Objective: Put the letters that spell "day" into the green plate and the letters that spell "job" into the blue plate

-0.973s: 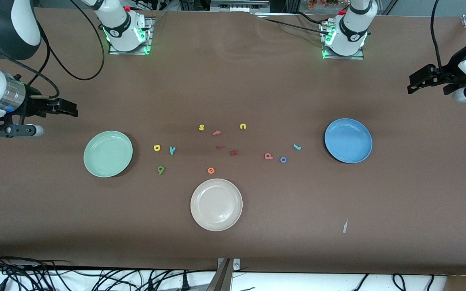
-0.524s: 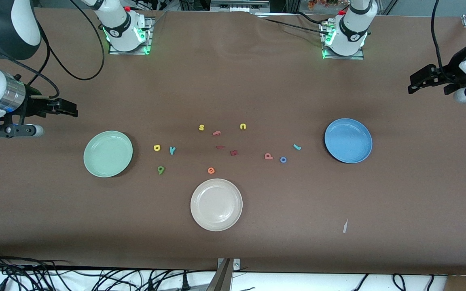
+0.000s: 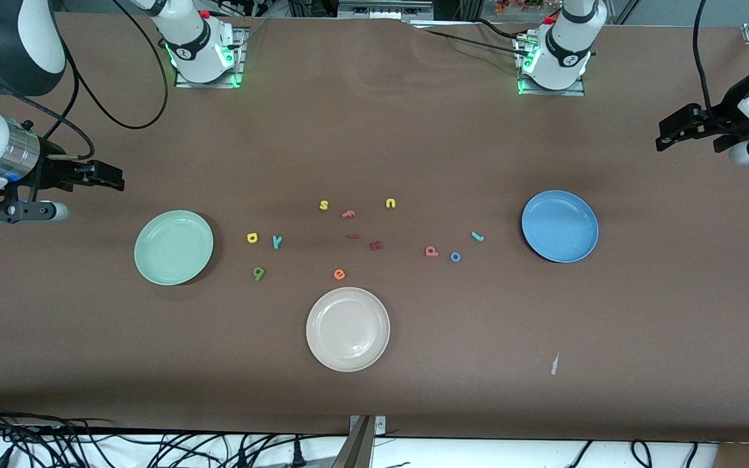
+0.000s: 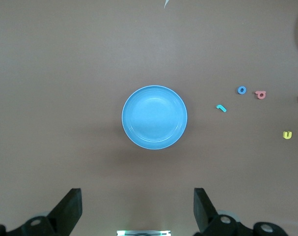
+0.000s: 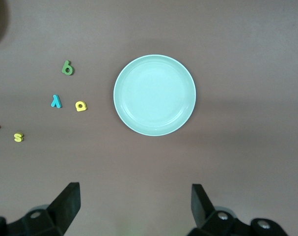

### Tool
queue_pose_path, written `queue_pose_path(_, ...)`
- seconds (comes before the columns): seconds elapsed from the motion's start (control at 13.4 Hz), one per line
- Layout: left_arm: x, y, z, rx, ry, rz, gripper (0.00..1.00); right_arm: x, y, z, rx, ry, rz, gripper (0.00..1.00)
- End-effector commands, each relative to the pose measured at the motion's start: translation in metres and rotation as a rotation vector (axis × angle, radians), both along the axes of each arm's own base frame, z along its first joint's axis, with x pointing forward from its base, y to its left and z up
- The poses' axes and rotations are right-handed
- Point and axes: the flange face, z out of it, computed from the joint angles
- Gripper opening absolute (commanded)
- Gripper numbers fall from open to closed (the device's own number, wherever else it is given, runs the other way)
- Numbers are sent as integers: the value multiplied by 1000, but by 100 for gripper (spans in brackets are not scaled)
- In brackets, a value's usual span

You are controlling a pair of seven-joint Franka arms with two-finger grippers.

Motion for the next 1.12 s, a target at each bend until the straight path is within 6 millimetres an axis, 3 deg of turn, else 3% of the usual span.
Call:
queue_pose_path(0.0,-1,3,5,19,-8,-14,100,0,-2,6,-13,-25,0,100)
queue_pose_path(1.05,-1,3,5,19,-8,-15,100,1,-1,6,-13,-32,2,100)
